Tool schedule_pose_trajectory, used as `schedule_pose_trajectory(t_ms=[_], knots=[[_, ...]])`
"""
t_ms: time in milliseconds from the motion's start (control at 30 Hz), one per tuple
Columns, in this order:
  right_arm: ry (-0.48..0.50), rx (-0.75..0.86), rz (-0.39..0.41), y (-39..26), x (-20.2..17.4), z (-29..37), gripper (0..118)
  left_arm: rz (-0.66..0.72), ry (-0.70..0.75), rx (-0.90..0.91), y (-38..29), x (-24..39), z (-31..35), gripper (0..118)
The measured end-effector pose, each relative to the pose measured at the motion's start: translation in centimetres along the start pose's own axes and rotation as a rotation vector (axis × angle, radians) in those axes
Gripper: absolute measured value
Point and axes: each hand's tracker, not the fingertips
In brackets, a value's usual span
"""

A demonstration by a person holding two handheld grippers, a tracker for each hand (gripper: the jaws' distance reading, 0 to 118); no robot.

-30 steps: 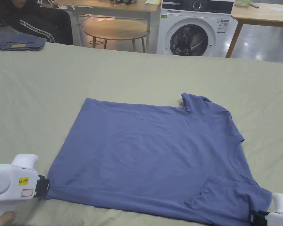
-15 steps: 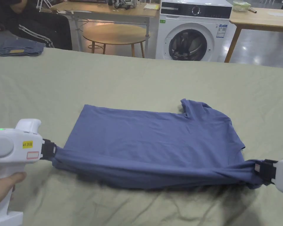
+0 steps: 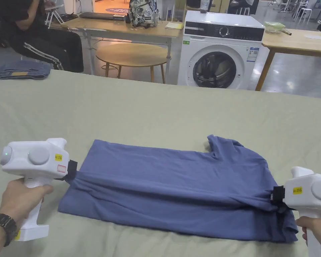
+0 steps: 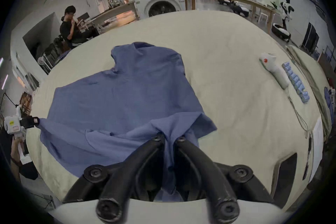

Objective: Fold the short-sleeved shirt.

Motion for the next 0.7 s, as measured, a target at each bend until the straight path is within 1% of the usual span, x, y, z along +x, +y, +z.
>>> schedule_pose_trajectory(t_ms=[133,167,200,267,300,333,367,400,433,500,533,567,700], knots=[[-0.03,-0.012,0.049,0.5,-0.6,-1.4,6,0.002,0.014,-0.029,0.1,0.4,-1.2,0],[-0.04,-0.02,0.062,0.6,-0.8,-1.8,6,0.003,0.016,-0.03,0.2,-0.1,-2.9,0],[-0.051,-0.026,0.079,0.6,-0.9,-2.2,7,0.0,0.019,-0.036,0.3,-0.1,-3.2,0],[-0.079,-0.023,0.111,0.7,-1.0,-3.1,14,-0.007,0.02,-0.032,0.0,0.3,-2.9,0],[-0.092,-0.019,0.122,0.6,-1.0,-3.1,21,-0.013,0.022,-0.031,-0.3,0.8,-2.2,0],[-0.103,-0.008,0.131,0.5,-1.1,-3.0,37,-0.021,0.025,-0.025,-0.3,1.0,-1.9,9],[-0.109,0.008,0.135,0.4,-1.1,-2.7,49,-0.036,0.028,-0.016,-0.4,1.2,-1.6,20],[-0.123,0.041,0.134,0.5,-1.7,-1.6,58,-0.047,0.027,0.0,-0.4,1.3,-1.1,29],[-0.129,0.077,0.132,0.4,-1.9,-1.0,62,-0.051,0.023,0.013,-0.4,1.5,-0.4,38],[-0.117,0.139,0.129,0.2,-2.4,0.1,63,-0.045,0.008,0.052,-0.4,1.8,0.9,55],[-0.117,0.171,0.125,0.0,-2.7,0.2,65,-0.036,-0.004,0.077,-0.5,2.1,1.6,60],[-0.118,0.202,0.124,-0.1,-3.1,0.7,67,-0.028,-0.026,0.109,-0.2,1.6,1.7,60],[-0.109,0.343,0.134,-1.3,-5.0,2.2,68,-0.054,-0.06,0.224,-1.4,3.6,4.6,60]])
